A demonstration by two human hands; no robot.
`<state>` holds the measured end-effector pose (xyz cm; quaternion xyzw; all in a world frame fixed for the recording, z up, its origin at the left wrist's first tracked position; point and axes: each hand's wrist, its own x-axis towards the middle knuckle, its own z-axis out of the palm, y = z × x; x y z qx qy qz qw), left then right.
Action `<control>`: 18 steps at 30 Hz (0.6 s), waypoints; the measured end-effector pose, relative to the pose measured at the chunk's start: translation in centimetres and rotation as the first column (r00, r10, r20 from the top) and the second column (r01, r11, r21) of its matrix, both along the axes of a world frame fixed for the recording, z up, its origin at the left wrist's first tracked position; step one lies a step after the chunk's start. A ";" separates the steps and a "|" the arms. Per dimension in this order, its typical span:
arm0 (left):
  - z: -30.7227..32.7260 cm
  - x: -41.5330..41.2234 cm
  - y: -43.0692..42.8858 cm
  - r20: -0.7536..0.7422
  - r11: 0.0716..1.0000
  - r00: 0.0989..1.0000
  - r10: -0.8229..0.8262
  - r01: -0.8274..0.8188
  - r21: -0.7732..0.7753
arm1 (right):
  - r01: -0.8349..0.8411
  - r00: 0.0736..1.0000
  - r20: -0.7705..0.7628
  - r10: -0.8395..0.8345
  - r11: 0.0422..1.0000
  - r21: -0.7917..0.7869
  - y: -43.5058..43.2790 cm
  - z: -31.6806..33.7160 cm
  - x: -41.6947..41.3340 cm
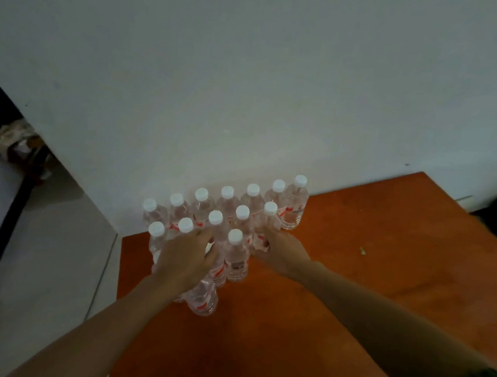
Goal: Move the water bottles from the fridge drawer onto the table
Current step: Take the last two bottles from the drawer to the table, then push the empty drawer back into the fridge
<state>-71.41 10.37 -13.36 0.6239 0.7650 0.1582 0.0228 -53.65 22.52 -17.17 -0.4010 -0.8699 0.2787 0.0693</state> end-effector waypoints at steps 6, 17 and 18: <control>0.7 8.3 4.5 0.018 0.971 0.971 -0.238 0.237 0.042 | 0.243 0.959 0.132 -0.249 0.968 0.064 -0.4 2.2 11.2; 1.6 37.0 5.1 -0.086 0.744 0.740 -0.668 0.660 -0.106 | 0.692 0.698 0.155 -0.699 0.714 0.104 -12.6 4.8 41.1; 1.6 39.9 4.3 -0.082 0.715 0.710 -0.699 0.690 -0.112 | 0.719 0.669 0.156 -0.727 0.686 0.110 -14.3 4.9 43.6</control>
